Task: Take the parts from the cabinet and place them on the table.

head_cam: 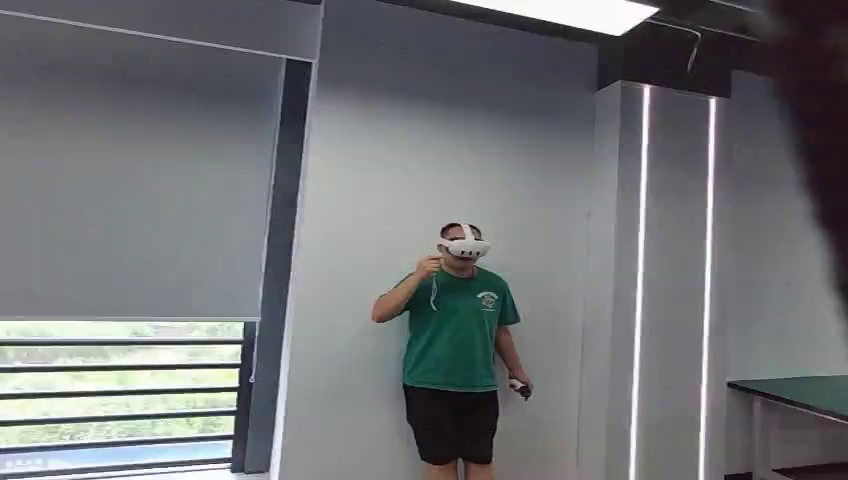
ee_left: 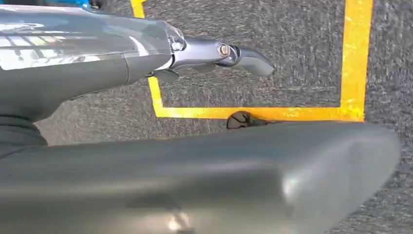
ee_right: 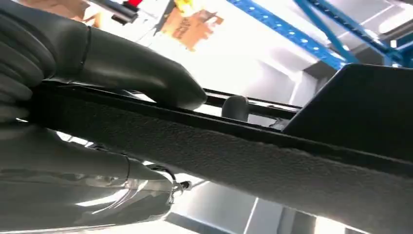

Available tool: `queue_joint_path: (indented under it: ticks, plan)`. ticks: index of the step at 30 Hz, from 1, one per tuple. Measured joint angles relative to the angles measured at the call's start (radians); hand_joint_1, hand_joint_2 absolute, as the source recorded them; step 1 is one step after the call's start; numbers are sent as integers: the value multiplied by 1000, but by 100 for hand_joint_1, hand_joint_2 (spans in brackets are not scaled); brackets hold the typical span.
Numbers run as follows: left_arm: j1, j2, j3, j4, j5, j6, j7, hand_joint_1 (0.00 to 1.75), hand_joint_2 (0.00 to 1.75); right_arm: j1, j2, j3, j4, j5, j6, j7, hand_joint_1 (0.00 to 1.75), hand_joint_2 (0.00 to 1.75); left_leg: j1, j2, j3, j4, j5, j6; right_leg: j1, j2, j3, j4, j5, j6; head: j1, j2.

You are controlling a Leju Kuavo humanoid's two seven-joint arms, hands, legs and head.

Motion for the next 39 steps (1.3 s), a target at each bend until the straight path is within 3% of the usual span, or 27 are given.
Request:
queue_joint_path:
  ticks: [2,3,4,7,8,10,11,13,14,15,17,18,19,20,23,24,25,26,28,29,30,31,33,34,35,38,39]
  plan:
    - [-3,0,0,0,0,0,0,0,175,-1,-2,4,0,6,-3,0,175,175,-1,16,11,0,-7,-3,3,-16,87,-179,96,-9,0,0]
    - [-3,0,0,0,0,0,0,0,175,-4,-3,6,0,10,-4,0,175,175,-1,21,17,-3,-10,-6,9,-50,130,-264,130,-21,0,0]
    - [-3,-1,0,0,0,0,0,0,175,-6,-4,10,0,13,-4,0,175,175,-6,28,20,-3,-14,-12,22,-82,143,-287,115,-27,0,0]
    - [-2,-2,0,0,0,-1,0,0,175,-5,-8,20,0,21,-5,0,175,175,-4,57,30,-15,-15,-26,26,-51,138,-293,117,-36,0,0]
    - [-4,-3,0,0,0,-2,0,0,175,-6,-8,23,0,23,-7,0,175,175,-6,66,40,-22,-15,-34,25,-41,144,-308,123,-45,0,0]
    - [-8,-2,0,0,0,-2,-1,0,175,-8,-9,30,0,26,-12,0,175,175,-4,6,23,26,-53,-35,13,-28,161,-330,134,-55,0,0]
    - [-7,-2,0,0,-1,-4,-1,0,175,-11,-9,33,2,27,-14,0,175,175,-5,-12,-13,100,-92,-35,12,-19,161,-330,133,-57,0,0]
    - [-1,-2,0,0,-1,-4,0,0,175,-9,-9,38,4,30,-14,0,175,175,-5,-21,-94,257,-151,-40,13,3,163,-329,131,-60,0,0]
    - [2,-2,0,0,-1,-4,0,0,175,-8,-10,41,6,31,-14,0,175,175,-6,-22,-118,291,-147,-41,14,17,165,-328,130,-60,0,0]
    - [3,-2,0,0,-1,-4,0,0,175,-8,-11,43,7,31,-14,0,175,175,-5,-23,-116,270,-119,-42,13,30,169,-328,128,-59,0,0]
    - [2,-2,0,0,0,-4,0,0,175,-8,-12,46,9,30,-14,0,175,175,-1,-29,-57,118,-15,-44,10,55,178,-322,119,-53,0,0]
    - [2,-2,0,0,0,-4,0,0,175,-8,-13,48,10,29,-14,0,175,175,4,-54,-25,34,32,-46,9,65,179,-313,111,-47,0,0]
    - [1,-2,0,0,0,-4,0,0,175,-7,-15,50,12,28,-14,0,175,175,10,-97,-15,20,14,-46,13,73,172,-302,103,-39,-1,0]
    - [2,-3,0,0,1,-4,0,0,175,-11,-16,49,13,27,-17,0,175,175,10,-101,-15,12,13,-38,11,84,161,-288,100,-35,-1,0]
    - [0,-3,0,0,0,-4,3,0,175,-7,-23,52,17,27,-26,2,175,175,4,-77,-14,11,11,-22,5,107,156,-293,101,-25,-1,0]
    - [-3,-7,0,1,0,-5,3,0,175,-6,-27,53,18,28,-27,3,175,175,9,-66,-12,8,13,-16,4,98,156,-288,93,-20,-1,0]
    - [-5,-4,0,1,1,-4,0,0,175,-9,-29,53,19,29,-30,3,175,175,9,-61,-10,6,12,-11,7,54,142,-255,71,-14,-1,0]
    - [-5,-4,0,1,-2,-5,0,0,175,-14,-31,54,23,30,-33,4,175,175,8,-51,-9,6,11,-8,5,28,110,-193,38,-9,-1,0]
    - [-1,-4,0,1,-3,-9,0,0,175,-17,-31,54,36,33,-36,9,175,175,7,-27,-9,6,7,-4,1,4,18,-15,-33,-1,-1,0]
    - [1,-4,0,1,-4,-9,0,0,175,-17,-32,54,44,34,-38,14,175,175,7,-16,-8,6,4,-3,0,2,-8,29,-34,2,-1,0]
    - [1,-4,0,1,-5,-9,0,0,175,-19,-33,54,52,37,-40,16,175,175,7,-7,-5,6,2,-4,-1,0,-9,19,-13,3,-1,0]
    - [0,-4,0,1,-6,-10,0,0,175,-23,-33,54,58,41,-41,27,175,175,6,1,0,6,-2,-6,0,-3,17,-39,28,2,-1,0]
    - [-3,-5,0,1,-11,-11,0,0,175,-41,-33,54,69,46,-47,42,175,175,5,16,16,5,-11,-10,4,-24,106,-224,126,-11,-1,0]
    - [-3,-6,0,1,-11,-11,0,0,175,-52,-33,54,73,49,-50,49,175,175,5,22,21,3,-15,-15,12,-67,134,-275,126,-19,-1,0]
    - [-4,-6,0,1,-11,-11,0,0,175,-61,-32,55,78,51,-51,53,175,175,0,28,22,3,-17,-20,22,-70,135,-287,125,-25,-1,0]
    - [-3,-6,0,1,-11,-5,16,0,175,-66,-32,55,88,51,-57,55,175,175,1,56,31,-9,-18,-35,23,-42,130,-288,122,-33,-1,0]
    - [-5,-6,0,1,-11,-1,18,0,175,-66,-32,55,88,50,-58,55,175,175,1,53,35,-9,-27,-42,13,-35,141,-306,130,-42,0,0]
